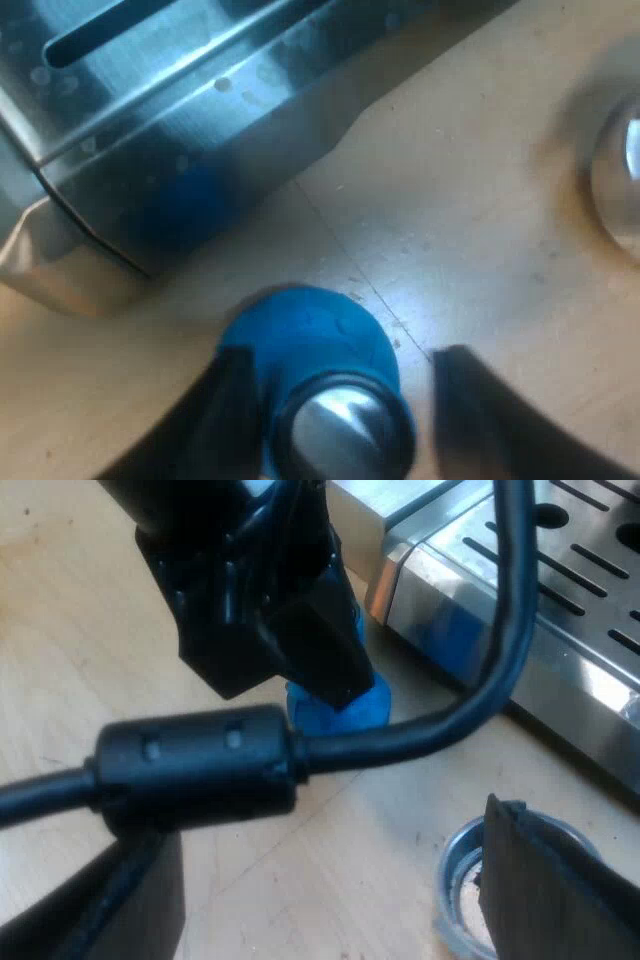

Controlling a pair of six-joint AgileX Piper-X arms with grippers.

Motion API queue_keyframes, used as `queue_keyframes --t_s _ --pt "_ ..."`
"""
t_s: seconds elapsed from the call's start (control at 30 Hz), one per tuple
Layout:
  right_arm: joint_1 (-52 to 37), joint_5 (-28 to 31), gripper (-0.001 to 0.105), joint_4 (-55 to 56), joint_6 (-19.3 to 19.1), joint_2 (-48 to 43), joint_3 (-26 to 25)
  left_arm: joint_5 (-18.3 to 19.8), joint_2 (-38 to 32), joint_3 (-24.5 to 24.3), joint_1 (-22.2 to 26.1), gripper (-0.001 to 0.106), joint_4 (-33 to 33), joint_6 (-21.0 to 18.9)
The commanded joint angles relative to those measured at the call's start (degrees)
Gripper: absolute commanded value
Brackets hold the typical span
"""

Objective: Grind coffee beans and then tamp

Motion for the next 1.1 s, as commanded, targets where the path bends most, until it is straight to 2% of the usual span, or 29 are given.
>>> queue_keyframes --t_s 0.03,0.07,0.1,0.17,0.33,0.53,0.7,0.77,0.93,1.1 --pt "0.1 0.4 0.064 -0.9 -0.8 -0.2 -0.1 -0.4 0.2 -0.6 -0.2 0.031 0.6 0.0" --pt "0.1 0.4 0.064 -0.9 -0.8 -0.2 -0.1 -0.4 0.2 -0.6 -0.2 0.016 1.0 0.0" --pt "0.1 0.4 0.064 -0.9 -0.8 -0.2 -0.1 -0.4 0.2 -0.6 -0.2 0.007 1.3 0.0" --pt "0.1 0.4 0.064 -0.9 -0.8 -0.2 -0.1 -0.4 0.2 -0.6 -0.2 0.0 1.6 0.3" --pt "0.1 0.4 0.064 -0.9 -0.8 -0.2 -0.1 -0.4 -0.7 -0.6 -0.2 0.0 2.9 0.4" --pt "0.1 0.7 0.064 -0.4 -0.8 -1.9 -0.1 -0.4 -8.6 -0.6 -0.2 0.0 5.5 1.5" --pt "0.1 3.7 0.064 -0.4 -1.0 -4.8 -0.1 -0.4 -16.3 -0.6 -0.2 0.0 8.7 1.9" --pt "0.1 4.5 0.064 0.7 -2.2 -5.8 0.0 -0.4 -18.1 -0.6 -0.2 0.0 9.8 1.9" --pt "0.2 4.7 0.064 6.7 -2.2 -8.4 0.3 0.6 -20.5 -0.6 -0.2 0.0 12.0 1.9" --pt "0.2 6.1 0.064 6.9 -2.0 -12.3 4.6 1.4 -20.8 -0.6 -1.2 0.0 13.0 1.9"
